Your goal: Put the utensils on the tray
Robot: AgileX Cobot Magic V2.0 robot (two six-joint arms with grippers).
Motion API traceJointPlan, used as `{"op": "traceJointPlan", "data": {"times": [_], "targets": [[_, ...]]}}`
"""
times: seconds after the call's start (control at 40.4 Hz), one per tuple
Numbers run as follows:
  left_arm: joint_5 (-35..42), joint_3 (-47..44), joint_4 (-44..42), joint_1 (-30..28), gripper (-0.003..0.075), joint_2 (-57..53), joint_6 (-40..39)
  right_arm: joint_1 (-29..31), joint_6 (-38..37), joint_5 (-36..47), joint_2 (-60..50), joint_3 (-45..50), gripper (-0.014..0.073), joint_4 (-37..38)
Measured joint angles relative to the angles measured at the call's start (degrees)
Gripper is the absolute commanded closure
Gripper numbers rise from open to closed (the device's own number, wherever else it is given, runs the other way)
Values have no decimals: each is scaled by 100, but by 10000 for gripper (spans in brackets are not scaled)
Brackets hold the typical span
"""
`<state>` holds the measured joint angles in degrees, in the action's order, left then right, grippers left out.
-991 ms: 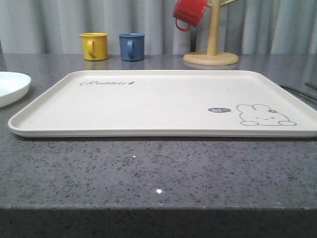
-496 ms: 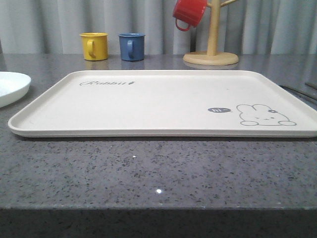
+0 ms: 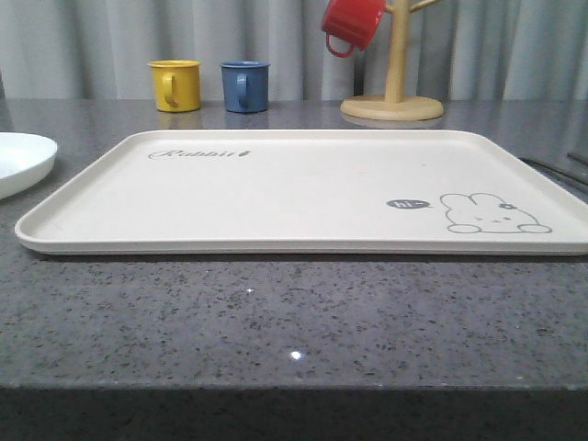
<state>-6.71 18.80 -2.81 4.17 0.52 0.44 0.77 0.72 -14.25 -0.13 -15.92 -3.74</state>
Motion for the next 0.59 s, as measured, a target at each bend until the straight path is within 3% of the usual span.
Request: {"op": "traceJointPlan", "data": {"times": [0.273,0.421,0.595], "targets": [[-2019,1927,-11,0,740,1123,0,0,0,-1591,1068,-1825,661,0],[-2681,2262,-11,0,740,1634,0,0,0,-2409,1739,-2267,661,0],[-2941,2265,-18,0,740,1999,0,0,0,-2833,2246,-2242,661,0]]}}
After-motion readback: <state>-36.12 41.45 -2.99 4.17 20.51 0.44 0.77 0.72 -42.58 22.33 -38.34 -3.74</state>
